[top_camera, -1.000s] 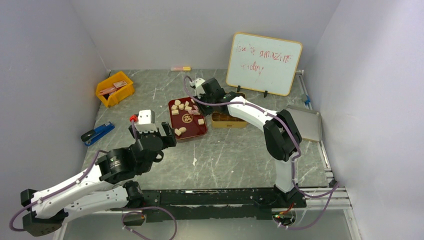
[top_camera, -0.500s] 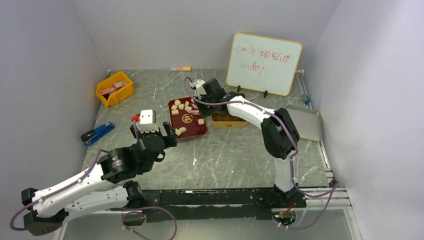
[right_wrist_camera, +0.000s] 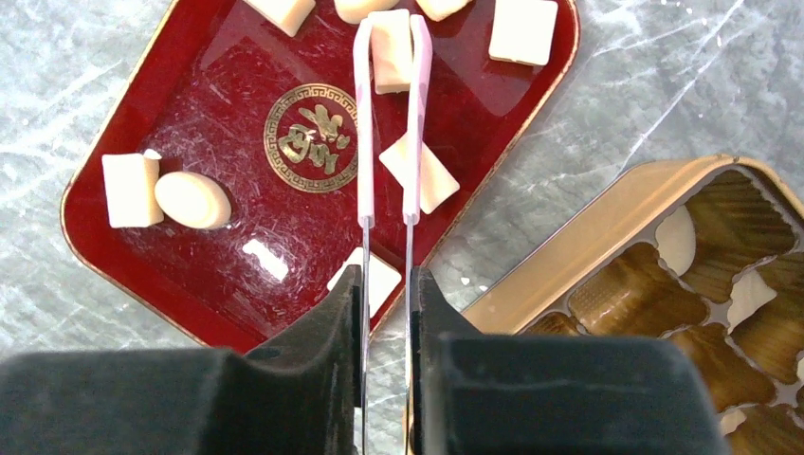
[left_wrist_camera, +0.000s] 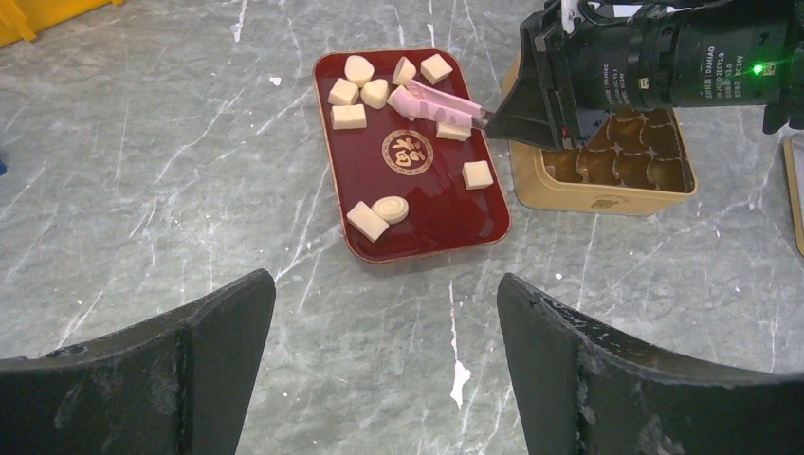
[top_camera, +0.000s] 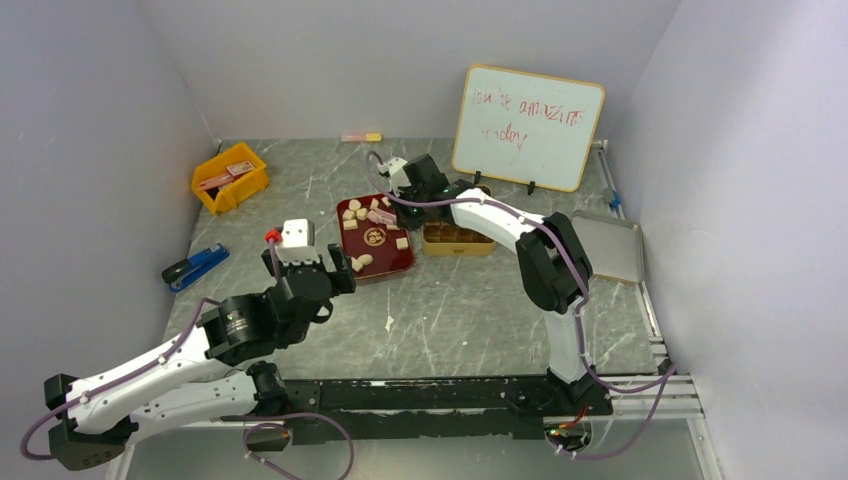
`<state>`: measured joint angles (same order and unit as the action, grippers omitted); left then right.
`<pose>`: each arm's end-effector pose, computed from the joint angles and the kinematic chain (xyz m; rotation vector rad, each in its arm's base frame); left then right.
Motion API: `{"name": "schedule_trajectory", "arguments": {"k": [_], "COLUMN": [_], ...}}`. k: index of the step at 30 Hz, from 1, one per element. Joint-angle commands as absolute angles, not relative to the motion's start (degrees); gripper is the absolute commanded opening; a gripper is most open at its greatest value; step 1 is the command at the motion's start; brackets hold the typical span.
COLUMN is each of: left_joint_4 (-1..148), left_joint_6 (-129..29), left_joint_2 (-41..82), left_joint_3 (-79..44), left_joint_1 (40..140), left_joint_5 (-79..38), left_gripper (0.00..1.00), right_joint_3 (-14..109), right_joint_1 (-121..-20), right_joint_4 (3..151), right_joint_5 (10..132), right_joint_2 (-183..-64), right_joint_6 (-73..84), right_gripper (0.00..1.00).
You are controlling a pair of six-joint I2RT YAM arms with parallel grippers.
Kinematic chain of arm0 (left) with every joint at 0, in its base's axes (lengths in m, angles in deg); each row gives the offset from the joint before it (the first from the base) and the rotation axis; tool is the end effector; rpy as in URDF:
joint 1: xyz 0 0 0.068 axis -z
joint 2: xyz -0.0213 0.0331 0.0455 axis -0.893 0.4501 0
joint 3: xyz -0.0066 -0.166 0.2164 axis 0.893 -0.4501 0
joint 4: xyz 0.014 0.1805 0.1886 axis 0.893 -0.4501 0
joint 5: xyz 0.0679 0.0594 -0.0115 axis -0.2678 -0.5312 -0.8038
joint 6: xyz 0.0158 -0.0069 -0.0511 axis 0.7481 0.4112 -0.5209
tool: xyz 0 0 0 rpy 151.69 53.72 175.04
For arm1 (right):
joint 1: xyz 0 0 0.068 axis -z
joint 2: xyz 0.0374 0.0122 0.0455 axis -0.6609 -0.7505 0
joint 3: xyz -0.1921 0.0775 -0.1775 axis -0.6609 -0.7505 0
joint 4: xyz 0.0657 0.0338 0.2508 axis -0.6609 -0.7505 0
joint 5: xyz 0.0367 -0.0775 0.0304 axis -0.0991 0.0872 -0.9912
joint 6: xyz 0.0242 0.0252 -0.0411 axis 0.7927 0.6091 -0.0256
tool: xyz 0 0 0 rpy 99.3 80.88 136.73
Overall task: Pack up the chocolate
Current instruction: Pick up the fake chocolate from the plate.
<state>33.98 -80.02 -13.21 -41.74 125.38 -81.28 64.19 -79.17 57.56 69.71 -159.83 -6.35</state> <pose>0.0915 -0.1129 0.3259 -0.1672 1.8914 -0.2522 0.3644 0.2897 0.2179 -0.9455 2.2107 0.4617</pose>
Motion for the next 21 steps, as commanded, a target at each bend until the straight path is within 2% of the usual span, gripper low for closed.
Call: {"name": "schedule_trajectory", "arguments": {"k": [1,6,21], "left_joint_4": [35.8,35.6,34.1], "left_joint_6": [-79.7,-79.9,-80.4], "left_joint_2": [-13.0,-13.3,-15.2], "left_joint_3": [-39.6,-39.5,-40.1], "left_joint_1": [125.7,125.7,125.7], "left_joint_5": [-82.6,-82.5,-82.7], "left_gripper": [0.91,0.91,0.92], "right_joint_3": [66.2,64.4,60.5], "right_joint_1": [-79.0,-79.1,-79.6], "right_joint_4": [58.2,59.0,59.8], "right_joint_5": [68.2,69.4,72.8], "right_joint_2": [-158.9,-156.2,-147.2], "right_joint_6": [-6.3,-5.5,-2.5], "right_gripper": [0.08,0.00,0.00]}}
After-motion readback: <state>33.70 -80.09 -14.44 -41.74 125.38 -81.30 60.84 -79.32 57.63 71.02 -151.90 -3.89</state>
